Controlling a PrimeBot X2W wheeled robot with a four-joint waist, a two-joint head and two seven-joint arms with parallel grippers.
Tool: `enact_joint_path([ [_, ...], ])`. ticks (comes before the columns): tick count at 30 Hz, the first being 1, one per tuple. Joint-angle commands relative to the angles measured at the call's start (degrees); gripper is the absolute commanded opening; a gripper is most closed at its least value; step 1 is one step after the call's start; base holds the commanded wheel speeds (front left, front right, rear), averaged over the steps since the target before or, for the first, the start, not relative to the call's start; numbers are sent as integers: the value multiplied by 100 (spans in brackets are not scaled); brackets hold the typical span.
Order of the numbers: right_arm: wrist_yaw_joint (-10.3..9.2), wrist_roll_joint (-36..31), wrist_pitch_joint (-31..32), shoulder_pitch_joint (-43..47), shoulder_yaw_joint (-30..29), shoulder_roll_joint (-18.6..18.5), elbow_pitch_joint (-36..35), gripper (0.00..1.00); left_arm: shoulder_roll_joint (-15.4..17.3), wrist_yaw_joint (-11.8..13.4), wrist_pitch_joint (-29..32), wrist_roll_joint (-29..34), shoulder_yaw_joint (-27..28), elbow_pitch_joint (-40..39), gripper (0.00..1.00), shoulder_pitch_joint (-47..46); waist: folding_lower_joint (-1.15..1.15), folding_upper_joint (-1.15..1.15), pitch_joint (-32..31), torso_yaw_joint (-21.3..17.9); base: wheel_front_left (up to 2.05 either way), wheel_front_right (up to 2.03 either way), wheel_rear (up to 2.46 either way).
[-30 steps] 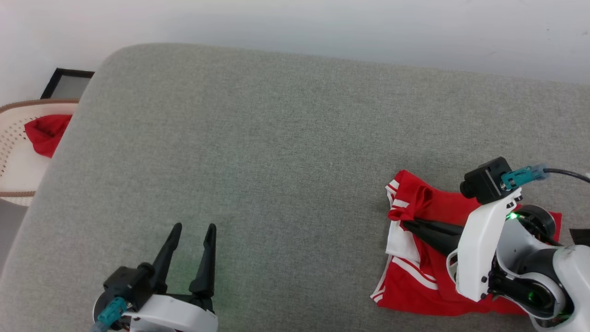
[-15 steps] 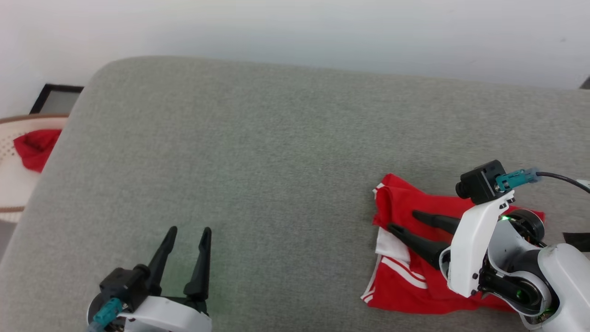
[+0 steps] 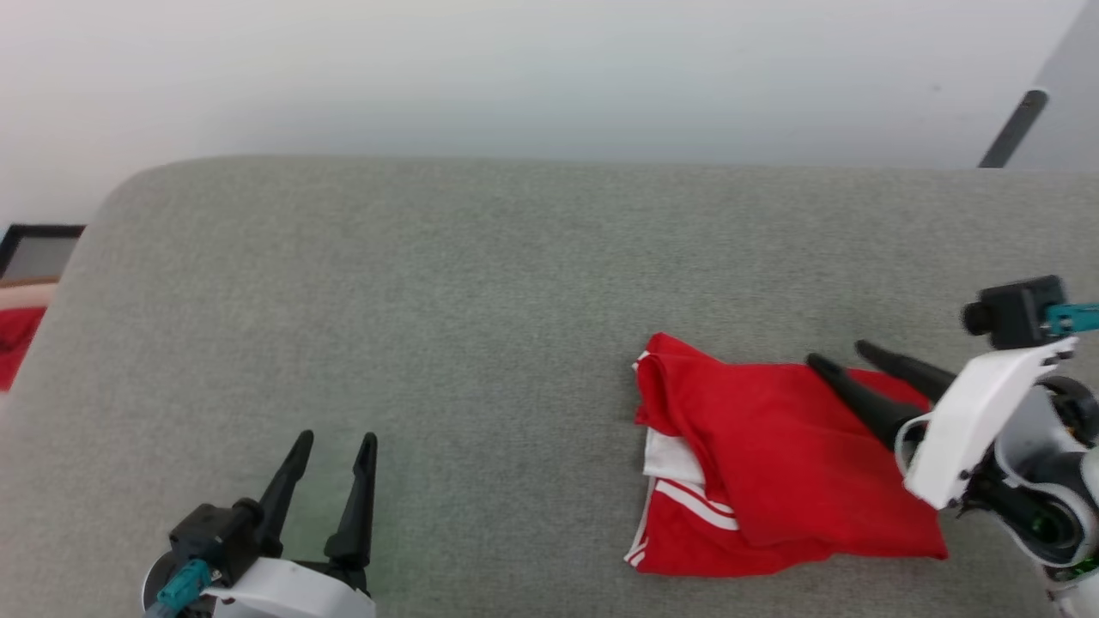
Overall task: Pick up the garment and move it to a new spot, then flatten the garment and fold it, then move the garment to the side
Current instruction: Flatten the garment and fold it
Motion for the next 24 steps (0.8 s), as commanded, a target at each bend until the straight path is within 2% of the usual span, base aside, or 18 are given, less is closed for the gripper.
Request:
enact_joint_path([
  [1,-5,-66,-98,74,-98,-20,47,100,20,-13,3,-58,-5,19,100,31,0,0,-87,-137,0,0,0],
  [7,-4,-126,-751,334,-438,-59,343,100,74,-13,3,-100,-110,105,100,20,0,0,-198,-300,0,0,0],
  [13,-5,-370,-1806,703,-466,-181,537,100,153,-13,3,-202,-31,234,100,-41,0,0,-384,-427,0,0,0],
  [19,-4,-497,-2905,1120,-530,-98,811,100,148,-13,3,-235,20,292,100,218,0,0,-677,-516,0,0,0],
  [24,-5,-807,-3545,1384,-637,-85,901,100,172,-13,3,-239,103,255,100,356,0,0,-777,-525,0,0,0],
])
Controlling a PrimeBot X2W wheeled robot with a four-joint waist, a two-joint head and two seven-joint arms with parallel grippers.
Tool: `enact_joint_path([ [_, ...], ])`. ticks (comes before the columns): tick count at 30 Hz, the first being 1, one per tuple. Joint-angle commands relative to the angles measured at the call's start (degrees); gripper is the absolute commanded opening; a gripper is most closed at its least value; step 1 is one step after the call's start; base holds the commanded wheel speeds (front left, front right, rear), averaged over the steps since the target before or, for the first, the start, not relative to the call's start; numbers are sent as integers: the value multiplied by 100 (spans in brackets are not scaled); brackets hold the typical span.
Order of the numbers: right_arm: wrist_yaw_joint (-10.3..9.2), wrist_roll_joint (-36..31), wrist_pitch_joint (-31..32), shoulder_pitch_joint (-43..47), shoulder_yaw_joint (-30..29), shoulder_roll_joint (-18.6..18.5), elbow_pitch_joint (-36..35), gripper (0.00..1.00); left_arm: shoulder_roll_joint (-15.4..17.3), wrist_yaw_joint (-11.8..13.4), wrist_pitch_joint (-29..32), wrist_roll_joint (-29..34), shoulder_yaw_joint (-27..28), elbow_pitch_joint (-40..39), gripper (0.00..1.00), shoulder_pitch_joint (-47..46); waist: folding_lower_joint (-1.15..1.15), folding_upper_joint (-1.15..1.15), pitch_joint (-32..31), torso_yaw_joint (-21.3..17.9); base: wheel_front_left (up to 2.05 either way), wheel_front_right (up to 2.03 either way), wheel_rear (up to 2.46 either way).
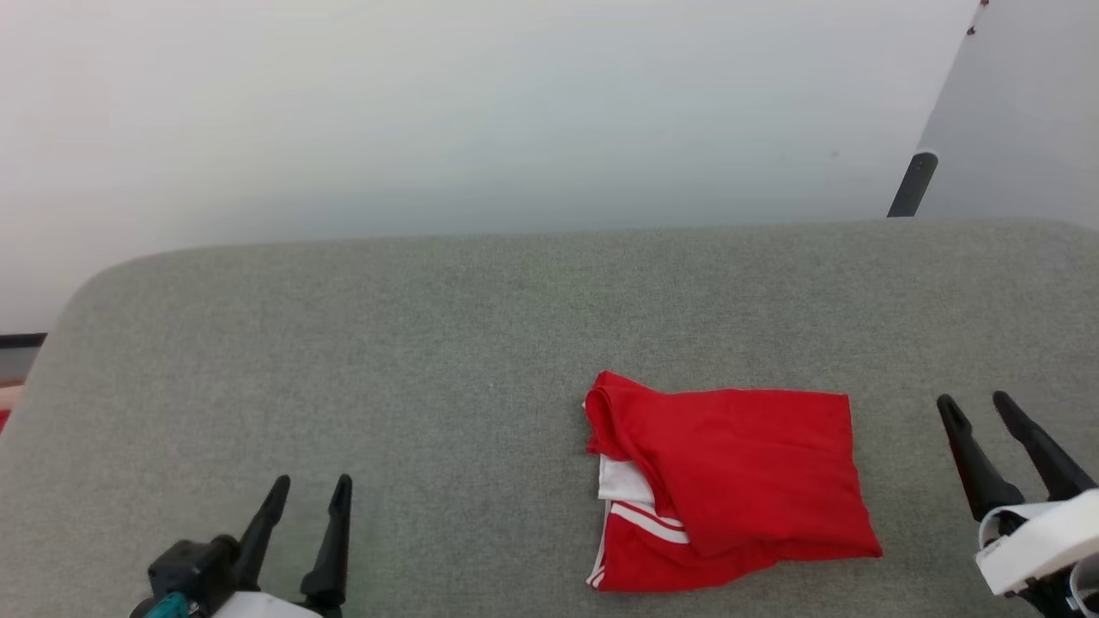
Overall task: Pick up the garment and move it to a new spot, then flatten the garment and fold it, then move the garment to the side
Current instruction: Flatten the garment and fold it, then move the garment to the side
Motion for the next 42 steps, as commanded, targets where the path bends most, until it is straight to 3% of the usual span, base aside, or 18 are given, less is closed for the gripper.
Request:
enact_joint_path([
  [1,-5,-80,-134,103,-58,35,14,100,20,-13,3,13,45,-27,100,100,0,0,-66,-4,0,0,0],
  [10,-5,-549,-396,558,-375,148,-269,100,57,89,3,257,315,-434,100,536,0,0,-274,85,0,0,0],
  [29,-5,-1129,63,1676,-1501,578,-1482,100,17,251,3,404,485,-1433,100,1374,0,0,-264,232,0,0,0],
  [42,-5,-1195,259,1764,-1669,825,-1721,100,58,326,43,363,432,-1579,100,1396,0,0,-263,244,0,0,0],
])
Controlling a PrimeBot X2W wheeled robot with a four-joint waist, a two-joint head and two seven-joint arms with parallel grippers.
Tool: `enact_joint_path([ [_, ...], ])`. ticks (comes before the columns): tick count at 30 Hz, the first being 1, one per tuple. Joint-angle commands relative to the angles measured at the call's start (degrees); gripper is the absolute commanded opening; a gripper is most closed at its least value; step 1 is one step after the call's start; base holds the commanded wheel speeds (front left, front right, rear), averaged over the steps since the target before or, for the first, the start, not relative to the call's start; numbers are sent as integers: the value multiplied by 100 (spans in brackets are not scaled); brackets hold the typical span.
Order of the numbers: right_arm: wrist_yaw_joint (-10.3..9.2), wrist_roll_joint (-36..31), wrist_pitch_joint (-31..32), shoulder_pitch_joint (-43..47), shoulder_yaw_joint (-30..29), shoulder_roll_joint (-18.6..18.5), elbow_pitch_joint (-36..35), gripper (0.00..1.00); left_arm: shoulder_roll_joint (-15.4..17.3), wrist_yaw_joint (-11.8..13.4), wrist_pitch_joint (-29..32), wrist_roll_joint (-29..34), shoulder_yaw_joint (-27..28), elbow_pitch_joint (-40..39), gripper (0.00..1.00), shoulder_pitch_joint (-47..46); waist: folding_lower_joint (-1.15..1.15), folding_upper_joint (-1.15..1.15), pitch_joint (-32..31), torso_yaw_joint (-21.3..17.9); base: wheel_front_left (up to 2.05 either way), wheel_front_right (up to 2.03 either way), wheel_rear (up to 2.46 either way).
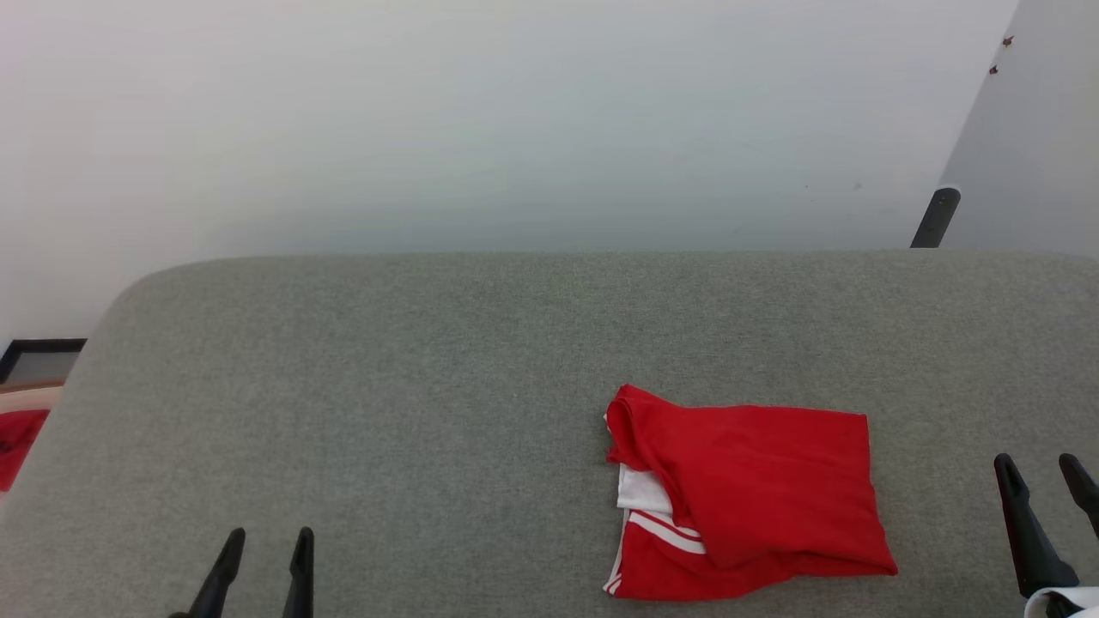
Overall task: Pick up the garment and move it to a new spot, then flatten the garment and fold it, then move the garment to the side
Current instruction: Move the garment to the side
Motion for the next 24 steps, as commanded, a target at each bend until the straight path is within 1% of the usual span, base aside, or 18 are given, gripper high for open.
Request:
enact_joint_path([
  [1,-5,-5,8,61,-36,23,-17,100,19,23,4,6,-5,-13,100,49,0,0,0,1,0,0,0],
  [11,-5,16,39,27,-24,57,-4,100,44,46,11,-25,-48,-59,100,58,0,0,22,14,0,0,0],
  [14,-5,81,125,-42,56,66,9,100,38,54,10,-37,-69,-59,100,22,0,0,22,39,0,0,0],
  [18,-5,188,738,-256,321,-73,169,100,-39,75,1,-53,-126,-30,100,-30,0,0,45,88,0,0,0],
  [24,-5,259,2136,-978,434,-218,509,100,-162,66,-30,49,-259,72,100,-93,0,0,139,273,0,0,0],
])
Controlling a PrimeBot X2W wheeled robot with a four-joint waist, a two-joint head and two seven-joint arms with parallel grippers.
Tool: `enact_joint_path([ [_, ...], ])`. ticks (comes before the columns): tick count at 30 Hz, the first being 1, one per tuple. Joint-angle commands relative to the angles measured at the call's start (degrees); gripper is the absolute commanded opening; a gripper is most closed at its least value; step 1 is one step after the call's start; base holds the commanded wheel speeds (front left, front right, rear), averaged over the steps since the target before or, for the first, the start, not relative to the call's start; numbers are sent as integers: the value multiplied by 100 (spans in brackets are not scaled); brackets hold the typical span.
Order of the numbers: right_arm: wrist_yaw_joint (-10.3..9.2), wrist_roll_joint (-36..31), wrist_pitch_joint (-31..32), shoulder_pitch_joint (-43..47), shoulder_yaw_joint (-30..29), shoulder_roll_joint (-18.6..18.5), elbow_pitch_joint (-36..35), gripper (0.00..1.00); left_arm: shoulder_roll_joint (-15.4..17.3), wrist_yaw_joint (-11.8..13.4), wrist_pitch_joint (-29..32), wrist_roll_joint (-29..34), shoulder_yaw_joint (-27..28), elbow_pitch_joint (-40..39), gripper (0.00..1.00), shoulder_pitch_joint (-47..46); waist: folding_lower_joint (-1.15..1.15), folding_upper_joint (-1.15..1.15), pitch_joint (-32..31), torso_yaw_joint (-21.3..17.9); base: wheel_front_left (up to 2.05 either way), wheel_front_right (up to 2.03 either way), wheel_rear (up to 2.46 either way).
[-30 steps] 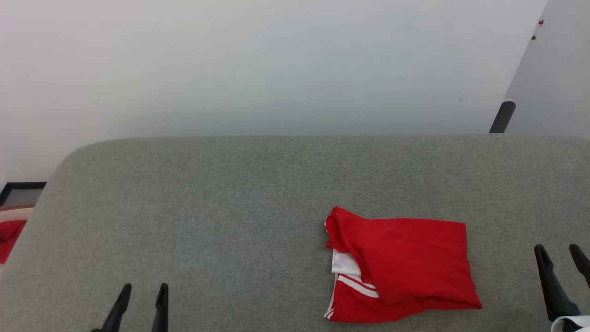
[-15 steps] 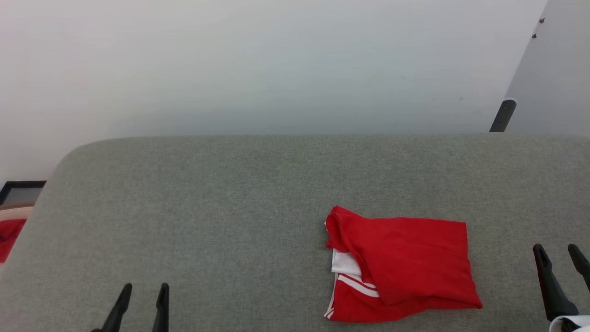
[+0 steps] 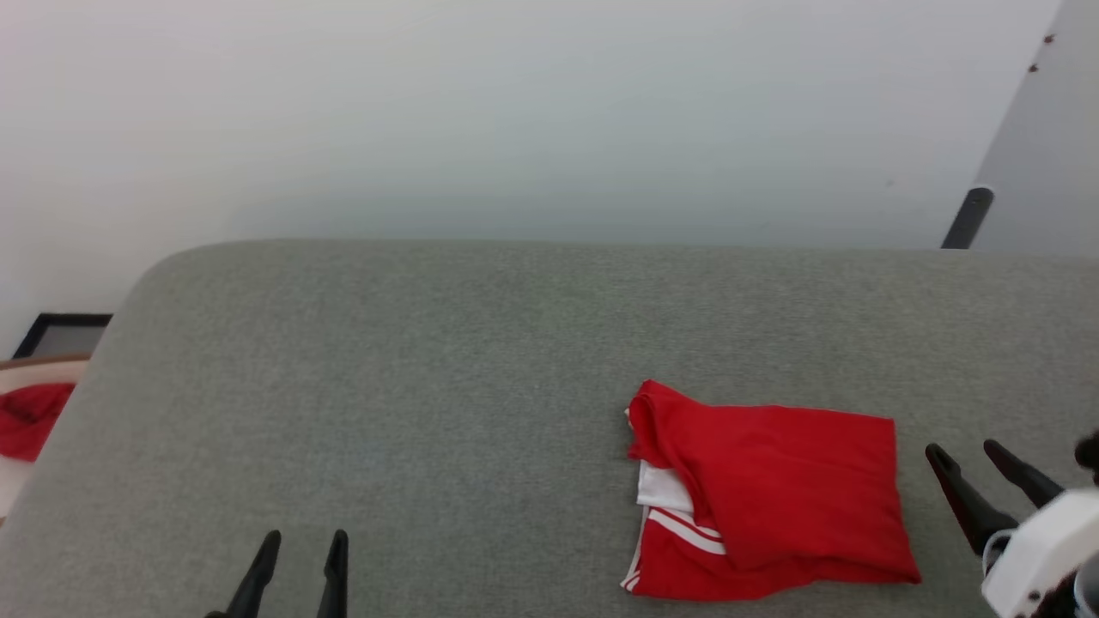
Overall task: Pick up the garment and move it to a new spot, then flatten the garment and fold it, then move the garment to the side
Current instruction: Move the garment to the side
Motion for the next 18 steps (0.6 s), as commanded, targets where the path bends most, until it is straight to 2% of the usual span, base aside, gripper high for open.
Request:
enact_joint_path([
  [1,-5,3,219,-124,32,-72,45,100,-13,1,-27,43,-7,21,100,-50,0,0,61,106,0,0,0],
  [11,-5,443,3416,-947,346,-537,826,100,-202,-98,-48,101,-132,178,100,-330,0,0,231,551,0,0,0],
  [14,-4,524,3976,-1073,221,-521,1037,100,-260,-138,-46,123,-175,186,100,-448,0,0,310,677,0,0,0],
  [18,-5,407,4270,-1238,6,-412,1293,100,-322,-195,-47,151,-177,162,100,-574,0,0,448,826,0,0,0],
])
